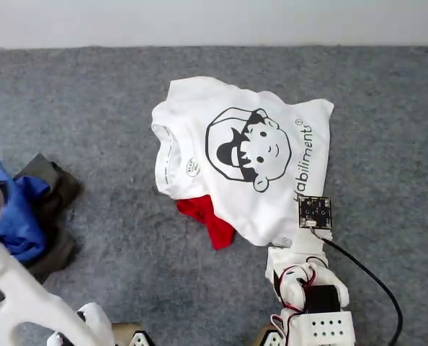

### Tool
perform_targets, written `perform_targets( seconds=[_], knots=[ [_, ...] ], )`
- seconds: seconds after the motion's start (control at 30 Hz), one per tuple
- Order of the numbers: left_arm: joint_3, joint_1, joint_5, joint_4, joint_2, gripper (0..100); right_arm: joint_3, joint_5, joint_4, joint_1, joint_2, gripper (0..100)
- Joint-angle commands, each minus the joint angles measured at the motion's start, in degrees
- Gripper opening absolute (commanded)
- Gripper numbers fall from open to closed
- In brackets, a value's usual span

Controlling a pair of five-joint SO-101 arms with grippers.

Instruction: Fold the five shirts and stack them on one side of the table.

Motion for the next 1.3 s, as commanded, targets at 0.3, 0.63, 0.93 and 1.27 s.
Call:
perform_targets(
  seconds=[0.3, 0.63, 0.93, 1.27],
  knots=[
    [13.93, 44.4, 21.71, -14.95, -0.79, 30, 0.09, -0.62, -0.92, 0.4, -0.31, 0.9],
    [12.7, 53.36, 24.53, -24.62, 20.4, 28, 0.09, -0.62, -0.92, 0.4, -0.31, 0.9],
    [-0.92, 58.11, 24.53, -23.74, 43.16, 28, 0.09, -0.62, -0.92, 0.4, -0.31, 0.9],
    [-6.29, 59.6, 24.18, -21.19, 49.58, 0, 0.09, -0.62, -0.92, 0.4, -0.31, 0.9]
  ],
)
